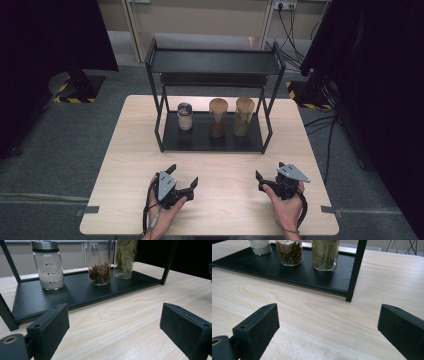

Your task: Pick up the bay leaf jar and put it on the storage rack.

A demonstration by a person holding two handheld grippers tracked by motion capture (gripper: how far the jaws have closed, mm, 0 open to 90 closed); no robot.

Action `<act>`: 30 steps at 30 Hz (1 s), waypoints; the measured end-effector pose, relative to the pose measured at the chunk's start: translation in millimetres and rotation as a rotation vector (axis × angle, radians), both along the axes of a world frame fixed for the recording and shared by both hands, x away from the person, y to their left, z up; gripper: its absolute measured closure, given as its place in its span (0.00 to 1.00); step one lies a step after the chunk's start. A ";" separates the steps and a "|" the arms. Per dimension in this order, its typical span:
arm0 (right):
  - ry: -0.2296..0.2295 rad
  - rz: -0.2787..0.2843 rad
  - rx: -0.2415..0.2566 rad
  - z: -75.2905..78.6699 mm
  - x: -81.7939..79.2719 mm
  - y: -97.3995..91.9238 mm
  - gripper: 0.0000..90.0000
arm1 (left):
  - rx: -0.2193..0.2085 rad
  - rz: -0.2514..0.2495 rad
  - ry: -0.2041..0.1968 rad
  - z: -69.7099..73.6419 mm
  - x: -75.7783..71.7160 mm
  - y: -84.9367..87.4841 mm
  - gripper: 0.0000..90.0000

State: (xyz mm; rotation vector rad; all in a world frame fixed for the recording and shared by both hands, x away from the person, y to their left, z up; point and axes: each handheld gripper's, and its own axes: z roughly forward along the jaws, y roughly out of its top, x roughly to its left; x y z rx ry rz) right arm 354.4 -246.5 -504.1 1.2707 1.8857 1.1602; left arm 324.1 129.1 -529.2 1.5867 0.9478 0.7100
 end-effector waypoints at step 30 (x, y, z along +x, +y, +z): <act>0.040 -0.020 0.005 -17.4 -11.9 -18.2 0.04 | 0.001 0.003 -0.003 0.0 -0.4 -0.2 0.09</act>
